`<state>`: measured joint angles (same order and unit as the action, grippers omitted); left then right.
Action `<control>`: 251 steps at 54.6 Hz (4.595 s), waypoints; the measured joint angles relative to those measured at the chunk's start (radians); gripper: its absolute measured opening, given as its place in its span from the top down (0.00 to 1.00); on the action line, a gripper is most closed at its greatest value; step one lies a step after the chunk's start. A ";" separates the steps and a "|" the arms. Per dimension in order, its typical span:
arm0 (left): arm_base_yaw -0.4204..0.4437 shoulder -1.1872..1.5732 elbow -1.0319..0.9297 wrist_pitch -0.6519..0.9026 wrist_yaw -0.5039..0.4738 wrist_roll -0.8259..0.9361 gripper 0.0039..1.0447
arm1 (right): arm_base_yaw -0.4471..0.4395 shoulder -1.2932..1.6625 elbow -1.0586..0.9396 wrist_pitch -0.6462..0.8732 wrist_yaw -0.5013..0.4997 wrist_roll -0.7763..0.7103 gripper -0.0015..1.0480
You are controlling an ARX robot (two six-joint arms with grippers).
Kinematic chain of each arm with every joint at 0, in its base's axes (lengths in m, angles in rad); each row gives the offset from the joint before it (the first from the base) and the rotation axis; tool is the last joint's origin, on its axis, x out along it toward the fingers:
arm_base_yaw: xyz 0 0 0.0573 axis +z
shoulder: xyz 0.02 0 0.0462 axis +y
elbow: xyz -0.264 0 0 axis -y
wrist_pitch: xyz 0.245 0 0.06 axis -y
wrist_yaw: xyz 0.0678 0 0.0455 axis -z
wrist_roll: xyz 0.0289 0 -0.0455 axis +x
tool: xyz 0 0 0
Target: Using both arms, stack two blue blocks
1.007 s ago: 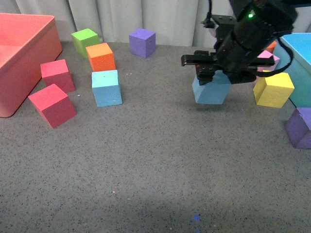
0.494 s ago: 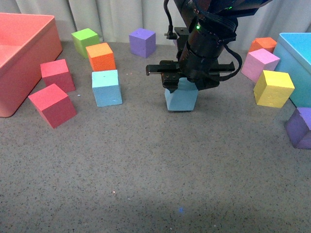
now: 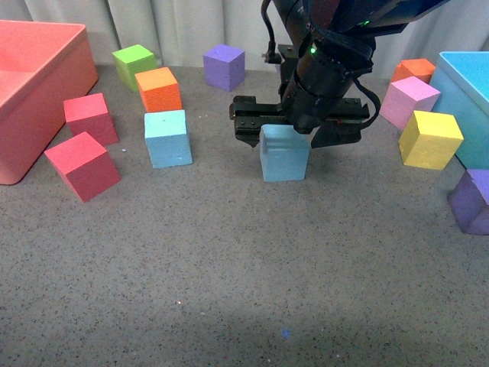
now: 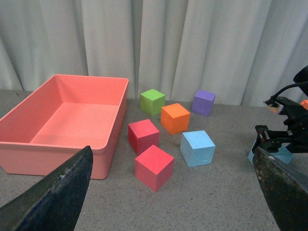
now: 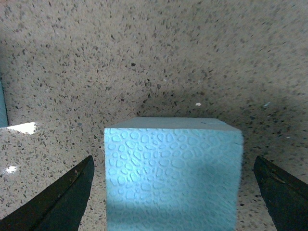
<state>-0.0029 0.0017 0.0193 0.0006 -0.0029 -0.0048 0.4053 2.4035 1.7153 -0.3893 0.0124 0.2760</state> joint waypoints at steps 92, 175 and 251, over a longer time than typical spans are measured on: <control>0.000 0.000 0.000 0.000 0.000 0.000 0.06 | -0.402 -1.422 -1.660 1.299 -0.005 -0.276 0.99; 0.000 0.000 0.000 0.000 0.000 0.000 0.06 | -0.403 -2.398 -1.712 0.391 -0.014 -0.276 0.99; -0.184 1.941 1.071 0.163 -0.158 -0.104 0.06 | -0.403 -2.400 -1.712 0.390 -0.014 -0.276 0.09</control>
<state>-0.1871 1.9430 1.0901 0.1635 -0.1612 -0.1089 0.0025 0.0036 0.0029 0.0006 -0.0013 -0.0002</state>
